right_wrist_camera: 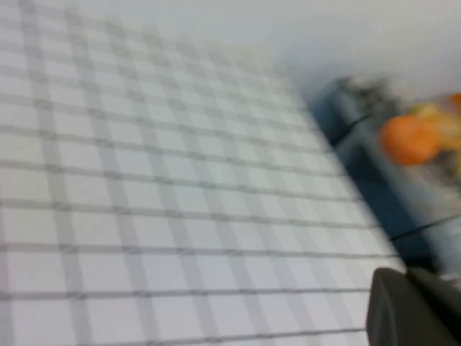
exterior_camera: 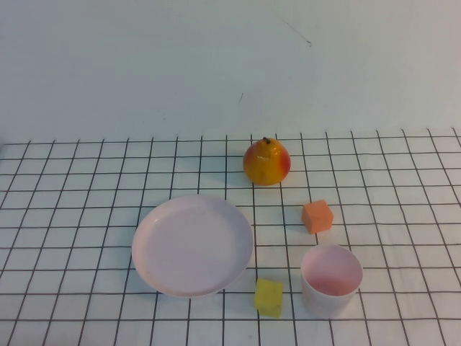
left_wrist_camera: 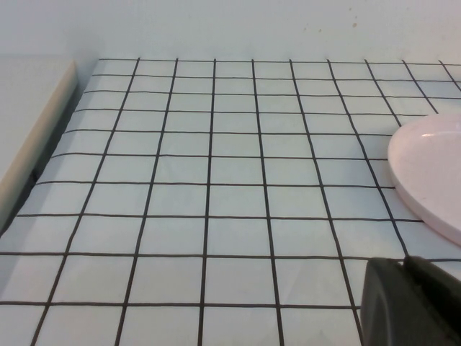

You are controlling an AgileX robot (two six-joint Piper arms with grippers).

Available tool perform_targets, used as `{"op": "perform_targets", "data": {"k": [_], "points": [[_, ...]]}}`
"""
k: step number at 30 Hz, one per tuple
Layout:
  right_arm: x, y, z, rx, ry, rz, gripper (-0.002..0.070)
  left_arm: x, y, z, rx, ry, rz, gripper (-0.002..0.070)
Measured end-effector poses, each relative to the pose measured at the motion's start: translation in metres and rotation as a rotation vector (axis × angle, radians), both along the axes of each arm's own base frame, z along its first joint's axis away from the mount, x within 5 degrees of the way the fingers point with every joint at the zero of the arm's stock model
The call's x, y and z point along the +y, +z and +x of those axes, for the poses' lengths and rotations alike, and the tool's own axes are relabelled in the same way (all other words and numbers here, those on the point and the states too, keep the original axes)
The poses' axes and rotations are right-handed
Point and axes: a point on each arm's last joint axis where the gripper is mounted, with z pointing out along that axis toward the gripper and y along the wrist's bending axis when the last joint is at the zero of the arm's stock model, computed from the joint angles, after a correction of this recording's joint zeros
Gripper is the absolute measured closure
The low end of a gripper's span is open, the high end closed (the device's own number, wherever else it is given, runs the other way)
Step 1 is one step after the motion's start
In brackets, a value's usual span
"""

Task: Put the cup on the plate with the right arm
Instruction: Pick up the cup from the table

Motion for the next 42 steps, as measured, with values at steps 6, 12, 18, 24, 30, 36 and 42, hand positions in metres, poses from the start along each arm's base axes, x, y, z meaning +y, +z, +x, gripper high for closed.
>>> {"op": "perform_targets", "data": {"k": [6,12,18,24,30,36,42], "points": [[0.041,-0.024,0.007,0.246,0.368,0.308,0.0678,0.0,0.0,0.0,0.0,0.0,0.0,0.0678],[0.065,-0.028,0.03,0.365,0.62,0.438,0.0678,0.0,0.0,0.0,0.0,0.0,0.0,0.0678],[0.086,-0.013,0.074,0.434,0.843,0.56,0.0678,0.0,0.0,0.0,0.0,0.0,0.0,0.0678],[0.104,0.003,0.134,0.485,1.03,0.583,0.0678,0.0,0.0,0.0,0.0,0.0,0.0,0.0678],[0.146,-0.002,0.183,0.639,1.177,0.404,0.0678,0.0,0.0,0.0,0.0,0.0,0.0,0.0678],[0.184,-0.02,0.215,0.879,1.139,0.227,0.0577,0.0,0.0,0.0,0.0,0.0,0.0,0.0678],[0.209,-0.036,0.239,0.953,1.089,0.237,0.0314,0.0,0.0,0.0,0.0,0.0,0.0,0.0678]]}}
